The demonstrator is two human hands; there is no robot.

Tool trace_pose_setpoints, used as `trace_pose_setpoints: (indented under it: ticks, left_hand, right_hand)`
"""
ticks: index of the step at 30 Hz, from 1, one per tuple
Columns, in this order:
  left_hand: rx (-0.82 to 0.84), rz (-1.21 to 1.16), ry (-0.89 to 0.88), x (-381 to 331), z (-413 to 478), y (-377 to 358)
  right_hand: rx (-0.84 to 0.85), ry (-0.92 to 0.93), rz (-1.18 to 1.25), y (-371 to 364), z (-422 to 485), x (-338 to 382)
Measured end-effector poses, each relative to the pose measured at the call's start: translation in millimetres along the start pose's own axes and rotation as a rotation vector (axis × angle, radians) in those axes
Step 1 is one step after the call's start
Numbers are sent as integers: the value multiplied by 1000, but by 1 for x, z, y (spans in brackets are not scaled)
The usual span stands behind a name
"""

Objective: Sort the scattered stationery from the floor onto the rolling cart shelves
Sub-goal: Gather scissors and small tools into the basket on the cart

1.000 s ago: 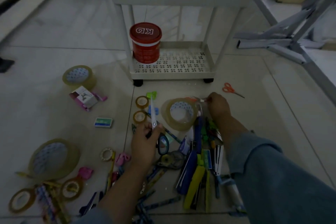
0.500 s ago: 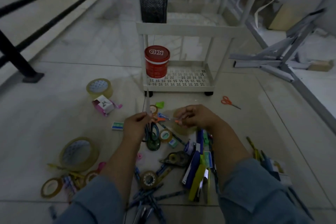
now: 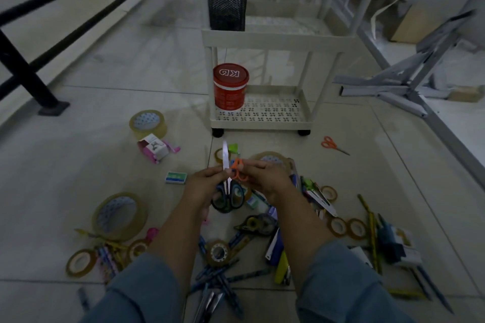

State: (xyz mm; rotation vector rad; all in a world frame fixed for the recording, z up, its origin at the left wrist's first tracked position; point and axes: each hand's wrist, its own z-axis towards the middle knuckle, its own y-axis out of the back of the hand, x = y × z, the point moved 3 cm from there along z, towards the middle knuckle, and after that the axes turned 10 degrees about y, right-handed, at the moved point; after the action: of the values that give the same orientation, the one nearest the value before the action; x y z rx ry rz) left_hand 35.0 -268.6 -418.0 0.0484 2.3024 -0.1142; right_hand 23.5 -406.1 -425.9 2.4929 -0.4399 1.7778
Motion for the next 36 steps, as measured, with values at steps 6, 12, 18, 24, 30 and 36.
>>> trace_pose_setpoints:
  ticks: [6, 12, 18, 24, 30, 36]
  left_hand:
    - [-102, -72, 8, 7, 9, 1]
    - [13, -240, 9, 8, 7, -6]
    - [5, -225, 29, 13, 13, -18]
    - [21, -170, 47, 6, 30, -58]
    - [57, -118, 114, 19, 48, -84]
    - [102, -79, 102, 27, 52, -94]
  right_hand:
    - [-87, 101, -55, 4, 6, 5]
    - [-2, 186, -217, -18, 0, -6]
    - [-8, 146, -255, -7, -1, -13]
    - [-231, 302, -446, 79, 28, 14]
    - [-385, 197, -1006, 219, 83, -3]
    - [-185, -59, -1208, 262, 119, -19]
